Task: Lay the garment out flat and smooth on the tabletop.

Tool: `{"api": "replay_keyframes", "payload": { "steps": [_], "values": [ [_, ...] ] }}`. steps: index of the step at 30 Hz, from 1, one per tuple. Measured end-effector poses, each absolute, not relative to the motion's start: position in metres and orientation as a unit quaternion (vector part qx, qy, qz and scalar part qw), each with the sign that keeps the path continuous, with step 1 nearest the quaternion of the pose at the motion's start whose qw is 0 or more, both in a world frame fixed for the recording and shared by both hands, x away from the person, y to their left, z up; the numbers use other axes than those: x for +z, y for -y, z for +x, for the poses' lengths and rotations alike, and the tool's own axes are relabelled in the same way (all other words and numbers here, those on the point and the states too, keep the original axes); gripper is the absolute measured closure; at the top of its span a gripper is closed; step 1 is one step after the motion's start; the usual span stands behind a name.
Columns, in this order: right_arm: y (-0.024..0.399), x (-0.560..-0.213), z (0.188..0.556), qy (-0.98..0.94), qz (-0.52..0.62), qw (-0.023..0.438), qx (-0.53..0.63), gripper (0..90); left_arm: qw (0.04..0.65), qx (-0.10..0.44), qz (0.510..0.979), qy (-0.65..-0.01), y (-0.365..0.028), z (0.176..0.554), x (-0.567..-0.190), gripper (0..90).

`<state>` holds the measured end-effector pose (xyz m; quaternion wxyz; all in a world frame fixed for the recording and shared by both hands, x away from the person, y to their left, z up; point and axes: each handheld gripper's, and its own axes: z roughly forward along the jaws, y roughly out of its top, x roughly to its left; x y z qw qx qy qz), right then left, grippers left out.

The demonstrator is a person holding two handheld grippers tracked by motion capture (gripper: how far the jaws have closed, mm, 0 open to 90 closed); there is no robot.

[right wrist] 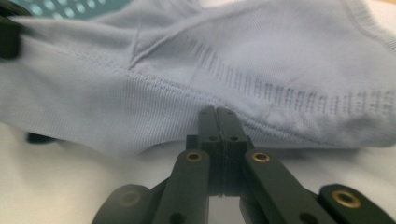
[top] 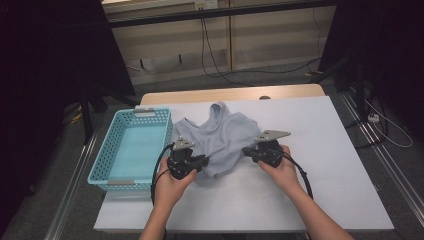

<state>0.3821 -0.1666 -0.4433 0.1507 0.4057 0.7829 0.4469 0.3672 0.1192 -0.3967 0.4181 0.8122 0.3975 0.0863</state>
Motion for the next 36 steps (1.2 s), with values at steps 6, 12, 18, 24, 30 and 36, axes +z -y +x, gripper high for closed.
{"api": "replay_keyframes", "payload": {
  "steps": [6,12,18,24,30,36],
  "values": [
    [0.181,-0.436,0.371,-0.774,0.408,0.161,0.457,90.0,0.419,0.09,0.815,-0.391,-0.114,0.366,-0.392,80.1],
    [0.181,-0.441,0.369,-0.782,0.42,0.141,0.438,75.2,0.423,0.085,0.811,-0.396,-0.115,0.369,-0.394,80.2],
    [0.164,-0.456,0.377,-0.803,0.399,0.164,0.411,47.0,0.422,0.083,0.81,-0.399,-0.116,0.371,-0.396,80.2],
    [0.158,-0.464,0.389,-0.805,0.41,0.169,0.394,64.7,0.405,0.078,0.818,-0.402,-0.112,0.37,-0.409,80.2],
    [0.157,-0.461,0.391,-0.806,0.413,0.153,0.394,90.0,0.404,0.076,0.817,-0.404,-0.113,0.368,-0.413,80.1],
    [0.17,-0.455,0.389,-0.792,0.428,0.133,0.415,90.0,0.407,0.076,0.817,-0.402,-0.111,0.367,-0.41,80.0]
  ]
}}
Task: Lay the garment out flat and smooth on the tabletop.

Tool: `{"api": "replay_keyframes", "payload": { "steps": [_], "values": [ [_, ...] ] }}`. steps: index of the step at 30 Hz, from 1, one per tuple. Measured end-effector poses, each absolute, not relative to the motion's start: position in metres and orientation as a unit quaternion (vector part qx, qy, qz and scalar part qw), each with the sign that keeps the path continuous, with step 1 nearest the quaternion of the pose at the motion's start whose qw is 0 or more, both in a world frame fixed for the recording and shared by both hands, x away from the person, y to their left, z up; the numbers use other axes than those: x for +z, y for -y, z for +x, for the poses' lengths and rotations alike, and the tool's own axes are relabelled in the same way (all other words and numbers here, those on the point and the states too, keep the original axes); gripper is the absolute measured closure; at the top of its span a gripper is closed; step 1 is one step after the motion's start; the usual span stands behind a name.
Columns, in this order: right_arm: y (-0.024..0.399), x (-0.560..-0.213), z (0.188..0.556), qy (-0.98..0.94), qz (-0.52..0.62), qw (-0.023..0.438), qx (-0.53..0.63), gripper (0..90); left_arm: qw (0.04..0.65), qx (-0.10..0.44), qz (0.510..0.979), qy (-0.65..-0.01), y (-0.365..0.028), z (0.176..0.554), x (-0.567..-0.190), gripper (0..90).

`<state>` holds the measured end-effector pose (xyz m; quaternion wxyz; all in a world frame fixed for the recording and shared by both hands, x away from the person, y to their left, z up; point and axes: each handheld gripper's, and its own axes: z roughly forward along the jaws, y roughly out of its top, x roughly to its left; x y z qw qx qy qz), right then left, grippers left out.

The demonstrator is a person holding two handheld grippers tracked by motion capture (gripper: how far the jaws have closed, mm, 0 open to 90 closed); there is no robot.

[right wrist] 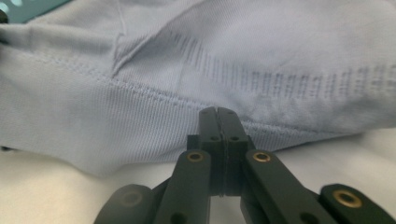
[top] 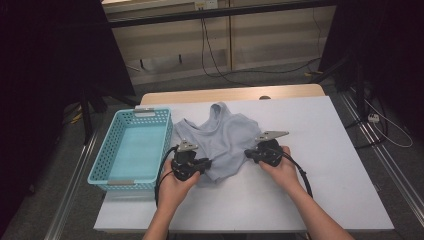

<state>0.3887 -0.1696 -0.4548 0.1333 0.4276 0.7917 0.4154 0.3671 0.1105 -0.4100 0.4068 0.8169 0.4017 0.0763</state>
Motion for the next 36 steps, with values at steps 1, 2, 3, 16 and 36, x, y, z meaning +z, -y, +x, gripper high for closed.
{"api": "replay_keyframes", "payload": {
  "steps": [1,2,3,16,36],
  "values": [
    [0.172,-0.452,0.387,-0.79,0.427,0.137,0.418,90.0,0.407,0.075,0.818,-0.398,-0.109,0.367,-0.41,80.0],
    [0.175,-0.449,0.385,-0.788,0.427,0.14,0.422,90.0,0.408,0.074,0.819,-0.396,-0.108,0.367,-0.409,80.0],
    [0.181,-0.443,0.381,-0.779,0.431,0.144,0.431,90.0,0.412,0.071,0.819,-0.393,-0.107,0.367,-0.409,80.0],
    [0.212,-0.413,0.358,-0.737,0.446,0.142,0.488,90.0,0.422,0.06,0.824,-0.375,-0.096,0.366,-0.407,63.9],
    [0.18,-0.435,0.399,-0.739,0.454,0.15,0.475,90.0,0.417,0.074,0.828,-0.367,-0.104,0.354,-0.412,29.5]
  ]
}}
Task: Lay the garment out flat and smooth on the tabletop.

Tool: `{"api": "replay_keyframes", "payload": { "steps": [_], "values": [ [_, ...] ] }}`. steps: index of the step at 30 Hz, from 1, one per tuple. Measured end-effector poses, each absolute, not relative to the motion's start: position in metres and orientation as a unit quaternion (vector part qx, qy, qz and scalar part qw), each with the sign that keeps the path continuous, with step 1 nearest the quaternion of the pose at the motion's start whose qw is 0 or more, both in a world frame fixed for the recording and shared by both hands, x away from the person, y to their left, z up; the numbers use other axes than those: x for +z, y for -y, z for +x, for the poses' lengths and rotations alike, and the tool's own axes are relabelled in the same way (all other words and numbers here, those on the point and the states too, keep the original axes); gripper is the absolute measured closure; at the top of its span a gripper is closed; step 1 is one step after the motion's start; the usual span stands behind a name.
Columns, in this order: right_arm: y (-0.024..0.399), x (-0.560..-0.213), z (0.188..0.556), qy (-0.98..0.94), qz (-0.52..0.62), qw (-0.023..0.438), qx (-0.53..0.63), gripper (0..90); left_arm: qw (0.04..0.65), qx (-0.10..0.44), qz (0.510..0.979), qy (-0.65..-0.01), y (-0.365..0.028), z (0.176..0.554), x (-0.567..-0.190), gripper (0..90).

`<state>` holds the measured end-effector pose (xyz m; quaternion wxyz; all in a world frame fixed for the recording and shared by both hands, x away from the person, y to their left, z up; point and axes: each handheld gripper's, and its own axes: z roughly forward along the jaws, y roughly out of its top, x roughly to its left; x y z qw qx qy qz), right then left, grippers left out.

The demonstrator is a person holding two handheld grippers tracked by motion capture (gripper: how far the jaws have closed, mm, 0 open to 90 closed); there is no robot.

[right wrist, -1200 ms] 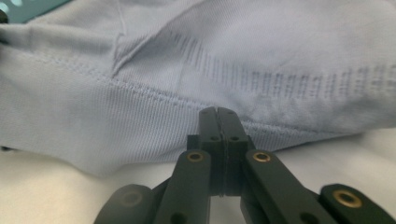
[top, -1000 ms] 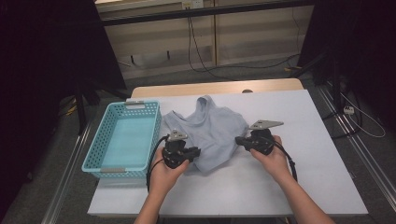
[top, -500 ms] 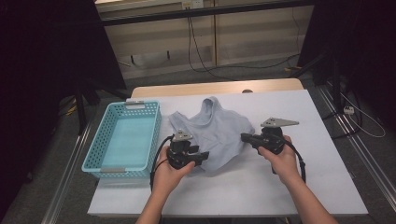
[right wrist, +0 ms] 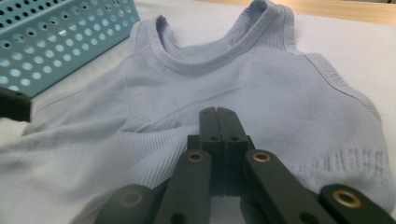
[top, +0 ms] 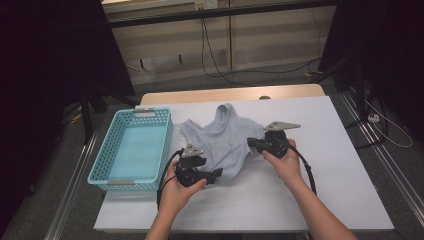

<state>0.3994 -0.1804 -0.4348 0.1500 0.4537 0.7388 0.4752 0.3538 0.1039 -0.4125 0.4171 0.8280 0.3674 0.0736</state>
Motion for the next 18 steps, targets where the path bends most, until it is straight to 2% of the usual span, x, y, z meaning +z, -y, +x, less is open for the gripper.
{"api": "replay_keyframes", "payload": {
  "steps": [9,13,18],
  "values": [
    [0.17,-0.449,0.405,-0.755,0.454,0.153,0.448,90.0,0.393,0.067,0.844,-0.359,-0.098,0.353,-0.423,42.2],
    [0.17,-0.452,0.406,-0.757,0.456,0.146,0.444,90.0,0.386,0.069,0.847,-0.357,-0.096,0.353,-0.427,44.0],
    [0.169,-0.454,0.405,-0.762,0.452,0.147,0.439,89.9,0.375,0.059,0.854,-0.357,-0.094,0.354,-0.434,55.2]
  ]
}}
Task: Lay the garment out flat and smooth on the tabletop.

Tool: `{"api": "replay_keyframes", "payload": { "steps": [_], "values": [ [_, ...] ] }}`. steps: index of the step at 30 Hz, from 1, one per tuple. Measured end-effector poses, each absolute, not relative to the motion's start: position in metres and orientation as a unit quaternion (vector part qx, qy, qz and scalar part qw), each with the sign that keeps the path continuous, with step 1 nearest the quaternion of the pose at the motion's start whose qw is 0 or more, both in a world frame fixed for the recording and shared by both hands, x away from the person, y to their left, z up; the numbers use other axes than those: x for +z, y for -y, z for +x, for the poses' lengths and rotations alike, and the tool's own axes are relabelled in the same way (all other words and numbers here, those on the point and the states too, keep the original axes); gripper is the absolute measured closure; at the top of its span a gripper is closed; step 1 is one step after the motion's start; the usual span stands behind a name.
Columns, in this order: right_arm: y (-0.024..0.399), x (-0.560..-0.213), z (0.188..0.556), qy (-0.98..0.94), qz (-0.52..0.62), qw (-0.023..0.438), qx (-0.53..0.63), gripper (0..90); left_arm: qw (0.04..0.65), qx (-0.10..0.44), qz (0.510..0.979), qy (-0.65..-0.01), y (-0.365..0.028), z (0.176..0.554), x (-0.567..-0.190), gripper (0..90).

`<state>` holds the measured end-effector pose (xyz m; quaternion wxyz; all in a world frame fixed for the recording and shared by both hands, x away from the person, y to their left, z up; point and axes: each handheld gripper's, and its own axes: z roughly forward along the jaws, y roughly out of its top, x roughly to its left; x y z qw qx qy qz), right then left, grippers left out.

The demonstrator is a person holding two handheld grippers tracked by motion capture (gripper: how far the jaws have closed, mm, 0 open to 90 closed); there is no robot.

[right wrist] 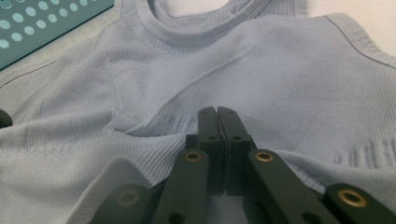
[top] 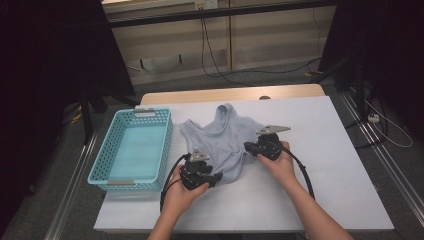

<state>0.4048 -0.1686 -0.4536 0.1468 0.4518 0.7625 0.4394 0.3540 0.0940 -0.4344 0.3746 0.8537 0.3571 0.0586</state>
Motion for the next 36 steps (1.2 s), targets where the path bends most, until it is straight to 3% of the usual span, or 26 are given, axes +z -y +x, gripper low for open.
{"api": "replay_keyframes", "payload": {
  "steps": [4,12,17,22,30,36],
  "values": [
    [0.169,-0.454,0.403,-0.76,0.452,0.146,0.443,88.4,0.362,0.05,0.859,-0.359,-0.093,0.355,-0.438,71.0],
    [0.171,-0.45,0.398,-0.763,0.449,0.145,0.442,79.4,0.364,0.052,0.855,-0.366,-0.093,0.358,-0.434,83.3],
    [0.176,-0.448,0.395,-0.756,0.453,0.14,0.45,70.2,0.392,0.051,0.841,-0.37,-0.099,0.361,-0.424,83.8],
    [0.183,-0.441,0.388,-0.753,0.456,0.138,0.455,52.9,0.407,0.052,0.83,-0.378,-0.106,0.365,-0.418,83.9],
    [0.192,-0.437,0.379,-0.751,0.462,0.156,0.444,38.4,0.43,0.06,0.811,-0.391,-0.114,0.37,-0.409,83.8],
    [0.196,-0.437,0.373,-0.756,0.456,0.17,0.437,35.3,0.439,0.067,0.803,-0.398,-0.116,0.373,-0.406,83.8]
  ]
}}
